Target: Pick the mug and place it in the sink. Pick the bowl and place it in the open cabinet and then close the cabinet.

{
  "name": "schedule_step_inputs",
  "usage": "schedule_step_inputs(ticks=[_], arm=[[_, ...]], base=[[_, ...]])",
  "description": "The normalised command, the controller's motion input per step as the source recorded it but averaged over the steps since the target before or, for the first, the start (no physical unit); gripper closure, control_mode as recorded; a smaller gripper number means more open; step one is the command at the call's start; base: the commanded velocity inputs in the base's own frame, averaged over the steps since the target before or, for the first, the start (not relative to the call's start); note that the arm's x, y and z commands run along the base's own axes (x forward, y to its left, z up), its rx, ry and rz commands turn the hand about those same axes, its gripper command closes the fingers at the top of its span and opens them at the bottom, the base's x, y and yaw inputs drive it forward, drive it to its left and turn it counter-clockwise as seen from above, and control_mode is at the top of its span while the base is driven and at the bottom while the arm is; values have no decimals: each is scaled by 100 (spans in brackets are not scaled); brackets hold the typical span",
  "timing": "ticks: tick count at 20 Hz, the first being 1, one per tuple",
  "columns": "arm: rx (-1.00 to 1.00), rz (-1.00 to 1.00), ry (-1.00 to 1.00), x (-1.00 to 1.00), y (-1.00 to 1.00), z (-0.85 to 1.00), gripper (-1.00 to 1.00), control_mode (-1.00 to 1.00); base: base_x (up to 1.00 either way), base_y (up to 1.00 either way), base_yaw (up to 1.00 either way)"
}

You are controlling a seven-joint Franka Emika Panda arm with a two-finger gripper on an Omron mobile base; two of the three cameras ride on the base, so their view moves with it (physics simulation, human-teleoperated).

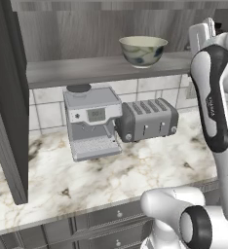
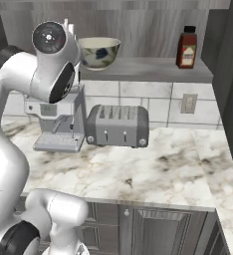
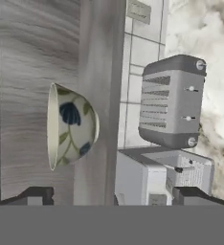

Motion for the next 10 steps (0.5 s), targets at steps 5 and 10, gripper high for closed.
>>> schedule_step_inputs(ticks=[5, 10], arm=[[0, 0, -10, -69, 0, -4, -100, -100], [0, 0, -12, -39, -14, -6, -100, -100]], base=[[0, 0, 0], [0, 0, 0]])
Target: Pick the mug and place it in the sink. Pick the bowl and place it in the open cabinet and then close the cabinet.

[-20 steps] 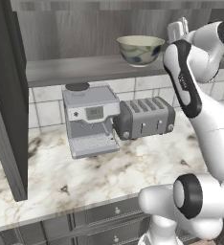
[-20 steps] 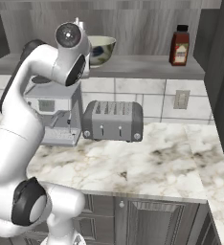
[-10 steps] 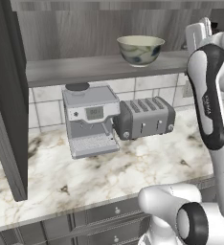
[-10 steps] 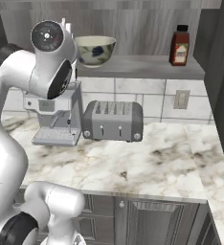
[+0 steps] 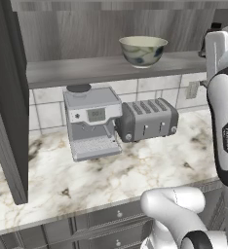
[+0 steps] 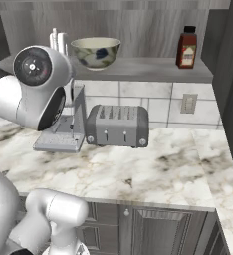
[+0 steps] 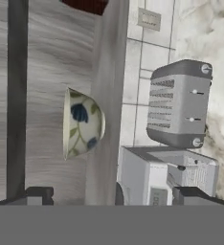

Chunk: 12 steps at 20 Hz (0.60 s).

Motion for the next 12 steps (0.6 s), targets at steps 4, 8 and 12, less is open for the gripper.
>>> schedule_step_inputs(ticks=[4, 8, 12], arm=[[0, 0, -4, -27, -12, 0, -100, -100], [0, 0, 0, -25, -6, 0, -100, -100], [0, 0, -5, -37, -2, 2, -100, -100]], base=[[0, 0, 0], [0, 0, 0], [0, 0, 0]])
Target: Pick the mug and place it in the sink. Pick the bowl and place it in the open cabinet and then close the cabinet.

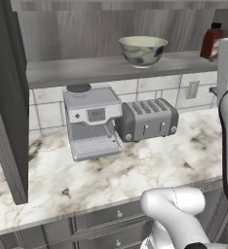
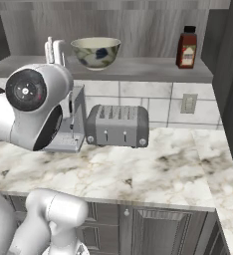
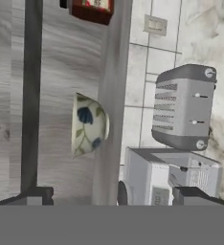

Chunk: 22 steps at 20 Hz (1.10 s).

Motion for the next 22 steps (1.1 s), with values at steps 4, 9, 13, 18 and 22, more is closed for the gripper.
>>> schedule_step_inputs(ticks=[4, 9, 13, 18, 22], arm=[[0, 0, -7, -35, -21, 1, -100, -100], [4, 0, -1, -29, -46, 0, -100, -100], [6, 0, 0, -29, -58, 2, -100, -100], [0, 0, -10, -31, -34, 15, -100, -100], [0, -1, -12, -44, -12, 24, -100, -100]], base=[[0, 0, 0], [0, 0, 0], [0, 0, 0], [0, 0, 0], [0, 0, 0]])
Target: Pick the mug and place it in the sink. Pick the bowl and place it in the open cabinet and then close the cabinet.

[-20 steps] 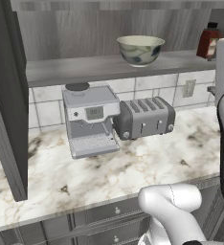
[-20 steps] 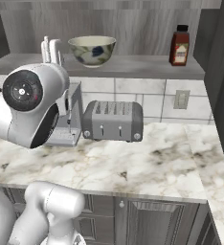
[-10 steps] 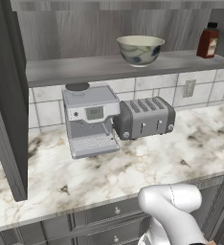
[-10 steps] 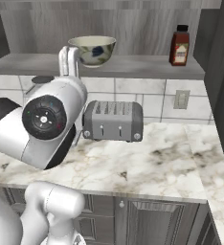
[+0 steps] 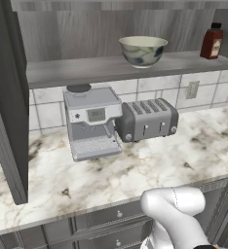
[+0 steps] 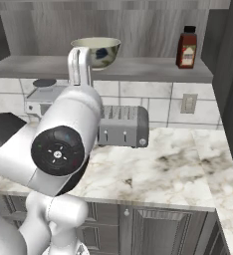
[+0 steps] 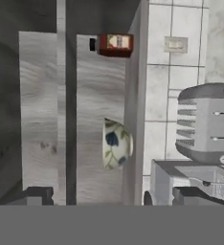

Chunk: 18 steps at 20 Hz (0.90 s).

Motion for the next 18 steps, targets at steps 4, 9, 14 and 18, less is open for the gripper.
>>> schedule_step_inputs(ticks=[4, 9, 14, 18], arm=[[0, -3, -4, -67, -27, 4, -100, -100], [6, -4, 0, -48, -44, 0, -100, -100], [4, 0, 0, 0, -22, -28, -100, -100], [0, 0, -24, 14, 0, -72, -100, -100]], base=[[0, 0, 0], [0, 0, 0], [0, 0, 0], [0, 0, 0]])
